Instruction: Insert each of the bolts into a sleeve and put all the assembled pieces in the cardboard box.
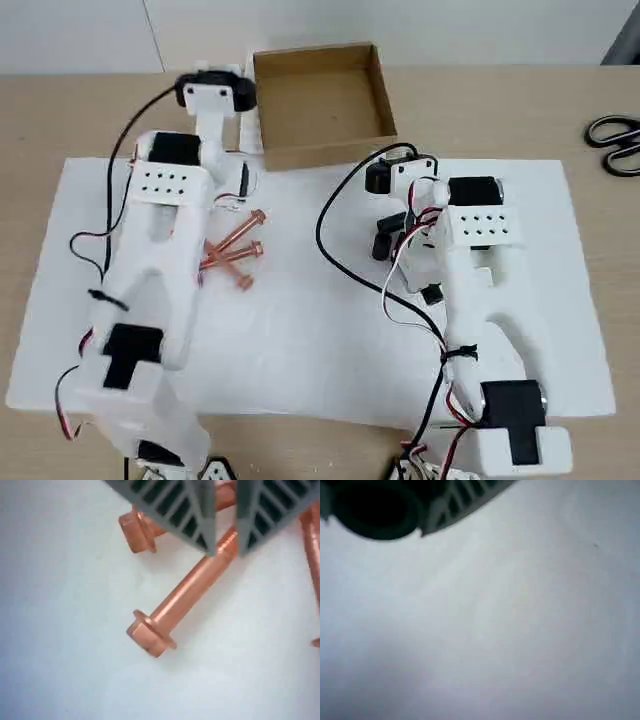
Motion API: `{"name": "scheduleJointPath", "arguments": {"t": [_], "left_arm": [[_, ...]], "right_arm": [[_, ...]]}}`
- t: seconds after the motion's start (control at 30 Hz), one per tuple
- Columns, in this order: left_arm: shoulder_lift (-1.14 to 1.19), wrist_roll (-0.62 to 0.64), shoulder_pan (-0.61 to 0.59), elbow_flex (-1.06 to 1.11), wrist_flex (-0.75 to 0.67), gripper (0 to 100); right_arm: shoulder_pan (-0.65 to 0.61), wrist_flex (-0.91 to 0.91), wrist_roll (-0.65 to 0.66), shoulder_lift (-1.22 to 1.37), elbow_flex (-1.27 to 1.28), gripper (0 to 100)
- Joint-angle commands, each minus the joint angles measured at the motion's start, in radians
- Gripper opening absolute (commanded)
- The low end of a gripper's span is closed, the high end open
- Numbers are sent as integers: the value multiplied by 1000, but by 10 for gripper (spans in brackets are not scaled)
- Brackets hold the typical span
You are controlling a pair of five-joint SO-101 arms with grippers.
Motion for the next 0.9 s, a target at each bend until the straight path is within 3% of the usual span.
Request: {"name": "scheduleJointPath", "arguments": {"t": [0.0,0.2,0.4,0.87], "left_arm": [[-68,-9,-3,-42,6,9],[-46,-5,-86,-42,-11,12],[81,32,-173,-47,0,105],[253,63,-180,-102,-54,86]], "right_arm": [[4,-7,2,-50,-6,6],[4,-7,-25,-50,-6,6],[4,-33,-25,-50,31,6],[2,-64,-25,-51,74,6]]}}
